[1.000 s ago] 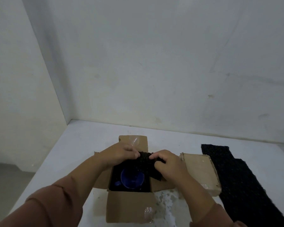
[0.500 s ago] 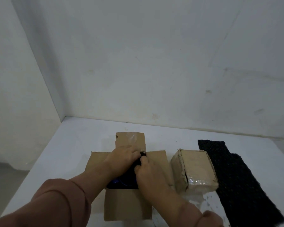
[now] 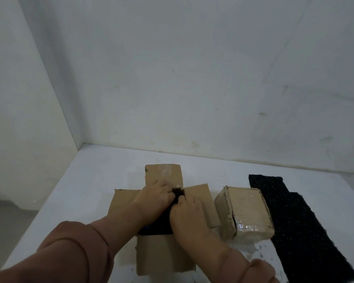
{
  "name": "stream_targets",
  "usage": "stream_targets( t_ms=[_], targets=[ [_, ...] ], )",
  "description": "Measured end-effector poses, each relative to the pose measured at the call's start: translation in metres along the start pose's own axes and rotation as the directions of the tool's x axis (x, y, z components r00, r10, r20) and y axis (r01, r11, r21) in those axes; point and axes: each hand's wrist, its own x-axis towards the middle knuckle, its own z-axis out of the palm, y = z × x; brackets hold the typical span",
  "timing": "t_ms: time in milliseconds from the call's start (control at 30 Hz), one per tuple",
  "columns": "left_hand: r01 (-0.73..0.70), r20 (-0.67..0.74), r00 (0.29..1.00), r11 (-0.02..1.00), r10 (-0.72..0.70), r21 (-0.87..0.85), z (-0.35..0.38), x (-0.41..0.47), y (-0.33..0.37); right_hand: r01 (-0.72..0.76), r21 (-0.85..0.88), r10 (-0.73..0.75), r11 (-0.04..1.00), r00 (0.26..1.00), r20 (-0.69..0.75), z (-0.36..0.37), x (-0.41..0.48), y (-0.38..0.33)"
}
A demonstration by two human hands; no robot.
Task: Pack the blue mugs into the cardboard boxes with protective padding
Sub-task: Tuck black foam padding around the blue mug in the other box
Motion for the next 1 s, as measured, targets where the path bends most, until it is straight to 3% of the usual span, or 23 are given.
stream_targets(
  t_ms=[67,200,700,1000],
  targets=[
    [-0.035,0.053,0.998,0.998,0.032,0.05,-0.002,0.001,0.001,0.033,-0.006,-0.034,0.999,0.999,-0.009,0.0,0.001,0.003],
    [-0.056,0.024,0.998,0.991,0.054,0.118,0.005,-0.001,0.003,0.078,0.035,-0.078,0.996,0.997,0.021,0.001,0.006,0.008],
    [0.103,0.123,0.986,0.992,-0.111,0.074,0.019,0.007,0.002,0.14,0.134,-0.158,0.981,0.978,0.135,-0.005,0.018,0.027],
    [0.095,0.2,0.971,0.981,-0.129,0.172,0.013,0.013,0.008,0.134,0.115,-0.138,0.984,0.99,0.029,-0.002,0.008,0.028]
  ],
)
